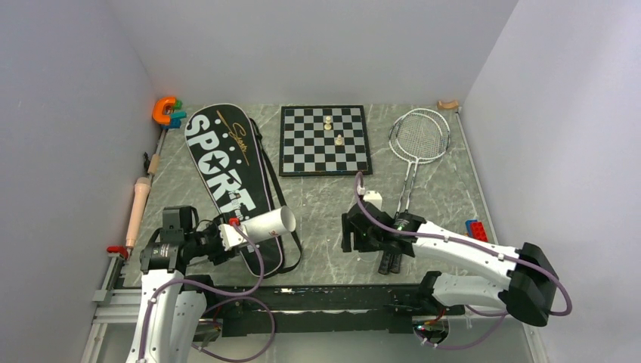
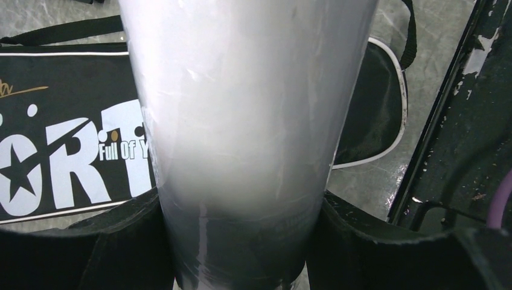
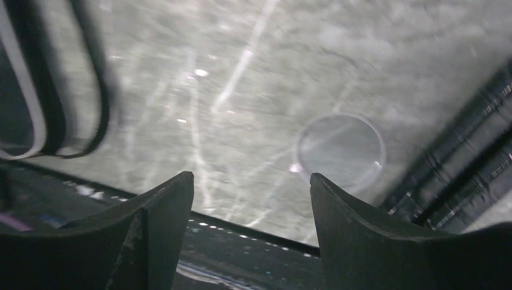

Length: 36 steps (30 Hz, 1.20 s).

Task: Pack up the badminton gear

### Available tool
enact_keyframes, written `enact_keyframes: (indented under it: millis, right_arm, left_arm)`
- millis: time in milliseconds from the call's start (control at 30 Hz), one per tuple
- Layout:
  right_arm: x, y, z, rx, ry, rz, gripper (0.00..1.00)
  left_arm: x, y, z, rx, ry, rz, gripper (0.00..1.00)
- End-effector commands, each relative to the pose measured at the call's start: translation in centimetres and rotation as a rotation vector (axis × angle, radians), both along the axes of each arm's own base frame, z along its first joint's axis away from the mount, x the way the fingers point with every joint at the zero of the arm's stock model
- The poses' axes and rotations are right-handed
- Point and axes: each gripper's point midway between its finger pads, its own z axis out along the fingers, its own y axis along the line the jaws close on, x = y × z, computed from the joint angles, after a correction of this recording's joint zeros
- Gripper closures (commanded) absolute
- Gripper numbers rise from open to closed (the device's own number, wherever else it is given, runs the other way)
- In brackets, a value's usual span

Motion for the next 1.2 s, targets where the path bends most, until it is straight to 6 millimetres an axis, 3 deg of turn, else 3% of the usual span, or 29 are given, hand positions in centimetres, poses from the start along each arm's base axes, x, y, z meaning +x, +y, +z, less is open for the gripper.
enact_keyframes:
  millis: [0,267,500,800,1167]
  right_arm:
    - [0.1,-1.1,-1.8,-0.051,0.009,-0.080,0.28]
    - [0.4,-1.0,-5.1,-0.124,0.033,-0.086,0.40]
    - [0.6,-0.9,-6.5,-0.165,0.046,-0.087,0.50]
    - [0.1,-1.5,-7.6,-0.171,0.066,-0.096,0.65]
    - [0.0,-2.0,-7.7,-0.162,0.066,-0.107,0.72]
  left_arm:
    - [0.9,-0.1,0.6,-0.001,-0.055,-0.009,0.45]
    - [0.8,0.5,-0.6,0.042,-0.063,-0.011,0.46]
    - [0.4,0.5,-1.1,0.052,-0.058,-0.023,0.47]
    - [0.2,0.5,-1.3,0.053,-0.045,-0.029,0.48]
    - [0.1,0.4,-1.1,0.045,-0.044,-0.028,0.48]
